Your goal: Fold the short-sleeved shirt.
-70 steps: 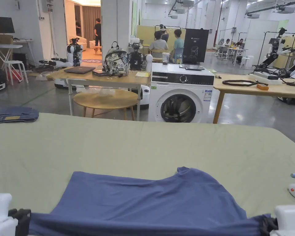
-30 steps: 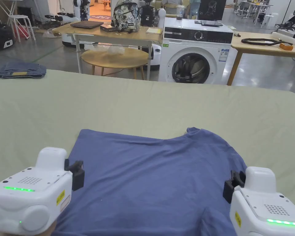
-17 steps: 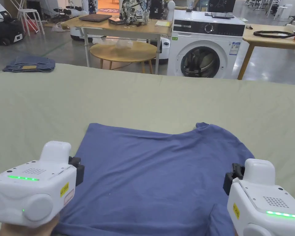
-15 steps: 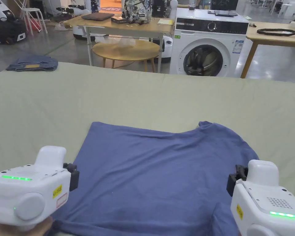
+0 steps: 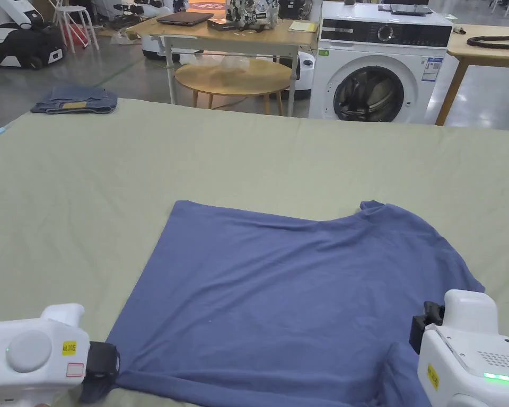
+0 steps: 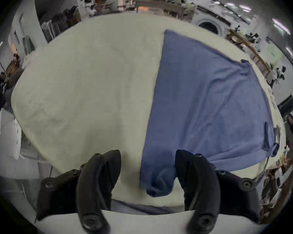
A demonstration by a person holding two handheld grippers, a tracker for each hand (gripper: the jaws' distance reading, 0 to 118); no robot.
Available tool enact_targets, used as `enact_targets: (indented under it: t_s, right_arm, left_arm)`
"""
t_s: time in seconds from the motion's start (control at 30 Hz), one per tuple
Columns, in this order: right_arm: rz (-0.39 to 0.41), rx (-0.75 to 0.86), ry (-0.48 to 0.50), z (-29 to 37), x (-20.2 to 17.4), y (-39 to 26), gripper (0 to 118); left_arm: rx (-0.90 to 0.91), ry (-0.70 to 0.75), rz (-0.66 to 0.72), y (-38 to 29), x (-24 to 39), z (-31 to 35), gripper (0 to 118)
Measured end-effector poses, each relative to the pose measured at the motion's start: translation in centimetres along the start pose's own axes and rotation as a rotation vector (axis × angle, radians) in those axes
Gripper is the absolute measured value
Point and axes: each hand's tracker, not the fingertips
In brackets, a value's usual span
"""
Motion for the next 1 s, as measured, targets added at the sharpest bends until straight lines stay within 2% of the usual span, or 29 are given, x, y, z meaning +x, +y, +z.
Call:
enact_targets:
  t_s: [0.07, 0.13, 0.17, 0.23, 0.3, 0.33, 0.4, 0.5, 0.53, 0.67, 0.7, 0.73, 0.87, 0.9, 0.97, 1.0]
  right_arm:
    - [0.003, -0.007, -0.003, -0.2, 0.3, -0.3, 0]
    - [0.007, -0.014, -0.005, -0.4, 0.6, -0.6, 0]
    - [0.007, -0.017, -0.008, -0.4, 0.7, -0.6, 0]
    - [0.006, -0.026, -0.01, -0.3, 1.0, -0.8, 0]
    - [0.001, -0.033, -0.015, -0.1, 1.5, -0.9, 0]
    - [0.001, -0.04, -0.018, 0.0, 1.8, -1.0, 0]
    - [0.0, -0.066, -0.026, 0.2, 2.7, -1.0, 0]
    - [0.002, -0.166, -0.04, 0.6, 4.6, -0.7, 0]
    - [-0.007, -0.191, -0.036, 0.7, 5.5, -0.7, 7]
    - [0.005, -0.316, -0.052, 0.6, 8.8, -2.0, 62]
    - [0.007, -0.343, -0.065, 0.6, 9.4, -2.5, 69]
    - [0.021, -0.381, -0.064, 0.6, 9.7, -3.0, 70]
    - [0.015, -0.531, -0.055, -0.2, 10.7, -6.0, 69]
    - [0.013, -0.572, -0.045, -0.6, 10.7, -6.7, 60]
    - [-0.012, -0.603, -0.009, -1.4, 11.0, -8.4, 29]
    - [-0.015, -0.584, 0.008, -1.3, 11.0, -8.6, 20]
  left_arm:
    - [-0.048, 0.042, -0.007, -0.6, 0.3, -1.2, 67]
    - [0.008, 0.057, -0.047, -1.1, 1.4, -0.6, 67]
    - [-0.001, 0.068, -0.058, -1.1, 1.8, -0.5, 62]
    - [-0.001, 0.083, -0.099, -1.2, 2.5, -0.3, 47]
    - [0.009, 0.07, -0.137, -1.5, 3.0, -0.2, 11]
    - [0.009, 0.051, -0.143, -1.5, 3.1, -0.2, 1]
    - [0.022, 0.028, -0.129, -1.5, 2.9, -0.2, 0]
    - [0.02, 0.043, -0.213, -1.5, 3.2, 0.0, 0]
    - [0.019, 0.034, -0.199, -1.4, 3.0, 0.1, 0]
    - [0.033, -0.004, -0.178, -1.3, 2.0, 0.4, 0]
    - [0.035, -0.009, -0.172, -1.5, 1.9, 0.4, 0]
    - [0.037, -0.011, -0.172, -1.5, 1.9, 0.4, 0]
    - [0.043, -0.016, -0.16, -1.6, 1.7, 0.3, 0]
    - [0.045, -0.017, -0.156, -1.7, 1.9, 0.6, 0]
    - [0.044, -0.021, -0.152, -1.8, 1.9, 0.7, 0]
    - [0.044, -0.025, -0.147, -1.8, 1.9, 0.7, 0]
